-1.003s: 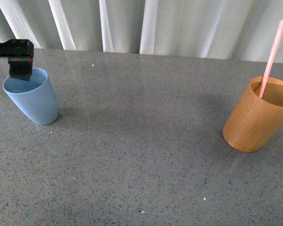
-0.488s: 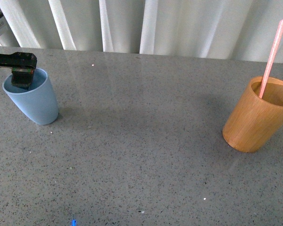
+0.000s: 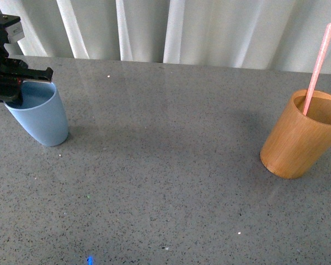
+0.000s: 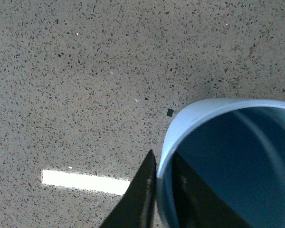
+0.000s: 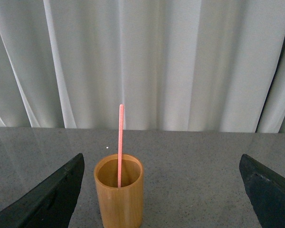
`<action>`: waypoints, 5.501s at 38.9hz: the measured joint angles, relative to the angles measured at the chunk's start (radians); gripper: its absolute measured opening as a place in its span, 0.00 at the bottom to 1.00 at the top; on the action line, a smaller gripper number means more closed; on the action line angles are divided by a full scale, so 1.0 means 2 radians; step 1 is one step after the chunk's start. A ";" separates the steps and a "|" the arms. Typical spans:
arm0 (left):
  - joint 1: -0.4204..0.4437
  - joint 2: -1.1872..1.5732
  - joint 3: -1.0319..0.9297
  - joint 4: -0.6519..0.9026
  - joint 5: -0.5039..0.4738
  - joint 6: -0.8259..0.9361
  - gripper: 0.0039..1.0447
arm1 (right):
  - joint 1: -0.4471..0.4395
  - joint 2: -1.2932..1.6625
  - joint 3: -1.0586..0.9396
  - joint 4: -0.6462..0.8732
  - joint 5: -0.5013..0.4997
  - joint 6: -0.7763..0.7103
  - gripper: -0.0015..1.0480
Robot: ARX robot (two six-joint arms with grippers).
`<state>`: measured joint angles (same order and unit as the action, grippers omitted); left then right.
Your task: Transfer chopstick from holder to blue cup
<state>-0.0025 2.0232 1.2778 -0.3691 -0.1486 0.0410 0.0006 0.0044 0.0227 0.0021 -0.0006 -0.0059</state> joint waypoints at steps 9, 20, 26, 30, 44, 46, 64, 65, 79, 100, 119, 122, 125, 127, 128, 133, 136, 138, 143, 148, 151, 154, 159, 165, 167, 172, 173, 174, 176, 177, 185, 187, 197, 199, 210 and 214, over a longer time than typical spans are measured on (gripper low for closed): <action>-0.012 -0.012 -0.001 -0.012 0.014 0.004 0.03 | 0.000 0.000 0.000 0.000 0.000 0.000 0.90; -0.093 -0.090 -0.001 -0.049 0.079 -0.006 0.03 | 0.000 0.000 0.000 0.000 0.000 0.000 0.90; -0.189 -0.121 -0.003 -0.040 0.090 -0.016 0.03 | 0.000 0.000 0.000 0.000 0.000 0.000 0.90; -0.230 -0.109 -0.011 -0.021 0.086 -0.022 0.03 | 0.000 0.000 0.000 0.000 0.000 0.000 0.90; -0.265 -0.019 0.007 0.007 0.070 -0.046 0.03 | 0.000 0.000 0.000 0.000 0.000 0.000 0.90; -0.268 -0.010 0.019 0.011 0.070 -0.048 0.03 | 0.000 0.000 0.000 0.000 0.000 0.000 0.90; -0.264 0.023 0.024 0.034 0.053 -0.052 0.12 | 0.000 0.000 0.000 0.000 0.000 0.000 0.90; -0.263 0.023 0.024 0.034 0.056 -0.054 0.18 | 0.000 0.000 0.000 0.000 0.000 0.000 0.90; -0.230 -0.077 -0.010 0.050 0.073 -0.048 0.83 | 0.000 0.000 0.000 0.000 0.000 0.000 0.90; -0.080 -0.381 -0.343 0.413 -0.016 -0.061 0.94 | 0.000 0.000 0.000 0.000 0.000 0.000 0.90; -0.046 -0.470 -0.508 0.590 0.027 -0.026 0.24 | 0.000 0.000 0.000 0.000 0.000 0.000 0.90; -0.040 -0.501 -0.534 0.586 0.037 -0.025 0.07 | 0.000 0.000 0.000 0.000 0.000 0.000 0.90; -0.020 -0.531 -0.554 0.577 0.065 -0.023 0.03 | 0.000 0.000 0.000 0.000 0.000 0.000 0.90; -0.005 -0.552 -0.567 0.568 0.071 -0.023 0.03 | 0.000 0.000 0.000 0.000 0.000 0.000 0.90; -0.002 -0.561 -0.572 0.563 0.071 -0.023 0.03 | 0.000 0.000 0.000 0.000 0.000 0.000 0.90; 0.000 -0.610 -0.593 0.536 0.074 -0.023 0.03 | 0.000 0.000 0.000 0.000 0.000 0.000 0.90; 0.000 -0.637 -0.603 0.518 0.074 -0.023 0.03 | 0.000 0.000 0.000 0.000 0.000 0.000 0.90; 0.000 -0.658 -0.608 0.503 0.074 -0.023 0.03 | 0.000 0.000 0.000 0.000 0.000 0.000 0.90; 0.000 -0.679 -0.629 0.508 0.074 -0.023 0.03 | 0.000 0.000 0.000 0.000 0.000 0.000 0.90; 0.000 -0.722 -0.629 0.470 0.074 -0.023 0.03 | 0.000 0.000 0.000 0.000 0.000 0.000 0.90; 0.000 -0.753 -0.630 0.441 0.074 -0.023 0.03 | 0.000 0.000 0.000 0.000 0.000 0.000 0.90; 0.000 -0.772 -0.630 0.423 0.074 -0.023 0.03 | 0.000 0.000 0.000 0.000 0.000 0.000 0.90; 0.000 -0.805 -0.630 0.392 0.074 -0.023 0.03 | 0.000 0.000 0.000 0.000 0.000 0.000 0.90; 0.000 -0.845 -0.630 0.353 0.074 -0.023 0.03 | 0.000 0.000 0.000 0.000 0.000 0.000 0.90; 0.000 -0.855 -0.630 0.343 0.074 -0.023 0.03 | 0.000 0.000 0.000 0.000 0.000 0.000 0.90; 0.000 -0.878 -0.630 0.320 0.074 -0.023 0.03 | 0.000 0.000 0.000 0.000 0.000 0.000 0.90; 0.000 -0.883 -0.630 0.315 0.074 -0.023 0.03 | 0.000 0.000 0.000 0.000 0.000 0.000 0.90; 0.000 -0.886 -0.630 0.312 0.074 -0.023 0.03 | 0.000 0.000 0.000 0.000 0.000 0.000 0.90; 0.000 -0.892 -0.630 0.306 0.074 -0.023 0.03 | 0.000 0.000 0.000 0.000 0.000 0.000 0.90; 0.000 -0.896 -0.630 0.302 0.074 -0.023 0.03 | 0.000 0.000 0.000 0.000 0.000 0.000 0.90; 0.000 -0.923 -0.630 0.275 0.074 -0.023 0.03 | 0.000 0.000 0.000 0.000 0.000 0.000 0.90; 0.000 -0.944 -0.630 0.252 0.074 -0.023 0.03 | 0.000 0.000 0.000 0.000 0.000 0.000 0.90; 0.000 -1.010 -0.630 0.185 0.074 -0.023 0.03 | 0.000 0.000 0.000 0.000 0.000 0.000 0.90; 0.000 -1.010 -0.630 0.185 0.074 -0.023 0.05 | 0.000 0.000 0.000 0.000 0.000 0.000 0.90; 0.000 -1.010 -0.630 0.185 0.074 -0.023 0.56 | 0.000 0.000 0.000 0.000 0.000 0.000 0.90; 0.000 -1.010 -0.630 0.185 0.074 -0.023 0.70 | 0.000 0.000 0.000 0.000 0.000 0.000 0.90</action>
<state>-0.0021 0.0032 0.0185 0.0006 -0.0002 -0.0048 0.0006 0.0044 0.0227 0.0021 -0.0010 -0.0055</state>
